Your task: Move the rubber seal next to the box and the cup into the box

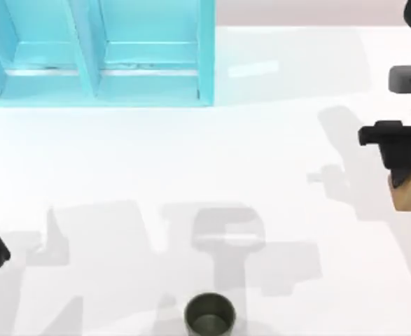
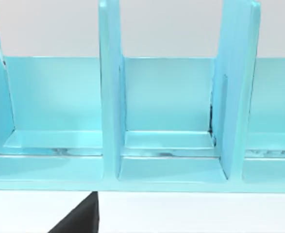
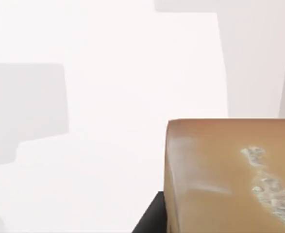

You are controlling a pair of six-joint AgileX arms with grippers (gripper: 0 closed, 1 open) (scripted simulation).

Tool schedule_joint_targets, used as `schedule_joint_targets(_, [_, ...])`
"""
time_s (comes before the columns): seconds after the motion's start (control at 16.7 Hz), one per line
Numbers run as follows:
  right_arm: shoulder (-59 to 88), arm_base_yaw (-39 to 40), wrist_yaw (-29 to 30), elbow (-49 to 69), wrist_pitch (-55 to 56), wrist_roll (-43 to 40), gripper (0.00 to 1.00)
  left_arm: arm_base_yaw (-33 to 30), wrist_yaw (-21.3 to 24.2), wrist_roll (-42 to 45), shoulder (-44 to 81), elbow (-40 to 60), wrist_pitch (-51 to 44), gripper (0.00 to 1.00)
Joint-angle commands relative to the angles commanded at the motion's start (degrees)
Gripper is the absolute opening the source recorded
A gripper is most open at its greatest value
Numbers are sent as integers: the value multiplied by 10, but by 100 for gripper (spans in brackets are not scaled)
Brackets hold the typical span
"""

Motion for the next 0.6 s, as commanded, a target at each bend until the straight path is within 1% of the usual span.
schedule_joint_targets(0.3, [-90, -28, 0, -103, 8, -29, 0, 0, 0, 0, 0, 0, 0, 100])
schedule_joint_targets(0.6, [-97, -32, 0, -112, 9, -33, 0, 0, 0, 0, 0, 0, 0, 100])
